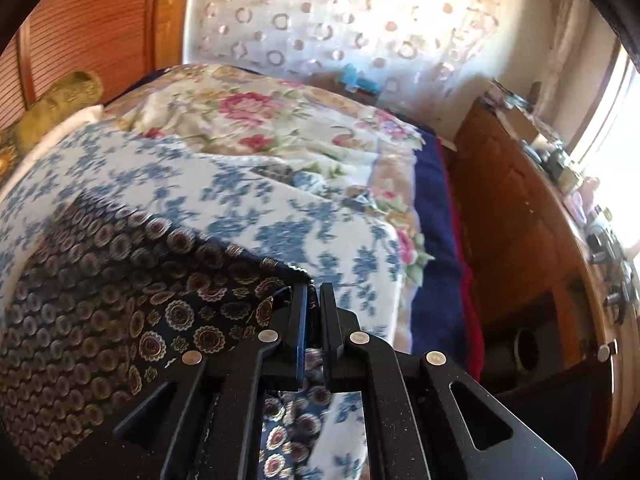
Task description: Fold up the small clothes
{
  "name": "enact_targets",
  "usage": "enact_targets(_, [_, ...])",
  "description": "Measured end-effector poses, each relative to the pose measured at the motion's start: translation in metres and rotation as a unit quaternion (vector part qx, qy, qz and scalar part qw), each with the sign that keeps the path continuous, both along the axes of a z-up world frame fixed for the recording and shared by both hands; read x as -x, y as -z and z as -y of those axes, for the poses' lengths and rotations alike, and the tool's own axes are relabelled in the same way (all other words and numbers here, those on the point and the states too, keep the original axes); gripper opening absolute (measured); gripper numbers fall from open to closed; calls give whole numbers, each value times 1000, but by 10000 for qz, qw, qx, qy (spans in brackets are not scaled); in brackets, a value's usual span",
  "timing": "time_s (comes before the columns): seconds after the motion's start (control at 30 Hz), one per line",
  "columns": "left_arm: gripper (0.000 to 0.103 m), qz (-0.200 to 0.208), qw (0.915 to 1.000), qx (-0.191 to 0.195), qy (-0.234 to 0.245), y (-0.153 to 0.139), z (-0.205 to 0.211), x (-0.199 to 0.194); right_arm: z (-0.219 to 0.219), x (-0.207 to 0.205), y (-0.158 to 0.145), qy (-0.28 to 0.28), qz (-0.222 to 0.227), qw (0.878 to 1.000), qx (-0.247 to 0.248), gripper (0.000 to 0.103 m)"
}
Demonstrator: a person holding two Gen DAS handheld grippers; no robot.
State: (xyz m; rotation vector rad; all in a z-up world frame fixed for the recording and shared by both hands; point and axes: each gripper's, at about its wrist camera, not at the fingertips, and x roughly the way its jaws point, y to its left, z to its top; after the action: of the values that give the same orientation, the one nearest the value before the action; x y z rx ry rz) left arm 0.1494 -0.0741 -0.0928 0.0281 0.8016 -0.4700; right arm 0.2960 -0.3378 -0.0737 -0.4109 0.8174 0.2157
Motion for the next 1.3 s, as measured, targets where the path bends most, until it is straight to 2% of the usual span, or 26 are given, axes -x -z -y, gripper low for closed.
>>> enact_targets(0.07, [37,-24,10000,32,14,0,2,0,6,1,-1,64,34,10000,-34,4])
enact_targets(0.1, [37,-21,10000,31,12,-1,4,1,9,3,-3,95,59,9999,-35,8])
enact_targets(0.17, [37,12,10000,27,25,-3,7,3,14,7,-5,234,122,9996,33,39])
enact_targets(0.23, [37,59,10000,22,48,-6,11,6,22,13,-9,242,172,9995,-73,44])
enact_targets(0.4, [37,163,9999,26,51,-11,18,14,38,41,-19,184,59,9987,-461,44])
enact_targets(0.63, [37,217,9997,84,-17,-15,23,28,38,104,-17,-121,-12,9976,-687,44])
enact_targets(0.9, [37,397,9992,52,-89,-24,26,56,39,176,8,-226,-213,9951,-935,44])
enact_targets(1.2, [37,242,9997,-50,-69,-17,23,63,53,213,33,27,-563,9930,-1035,44])
enact_targets(1.23, [37,223,9997,-30,-38,-16,24,64,56,214,36,46,-618,9925,-1053,40])
enact_targets(1.27, [37,212,9998,-24,-6,-15,25,65,55,214,38,37,-668,9921,-1061,27])
enact_targets(1.3, [37,207,9998,-28,6,-14,26,66,55,216,41,24,-713,9921,-1032,21])
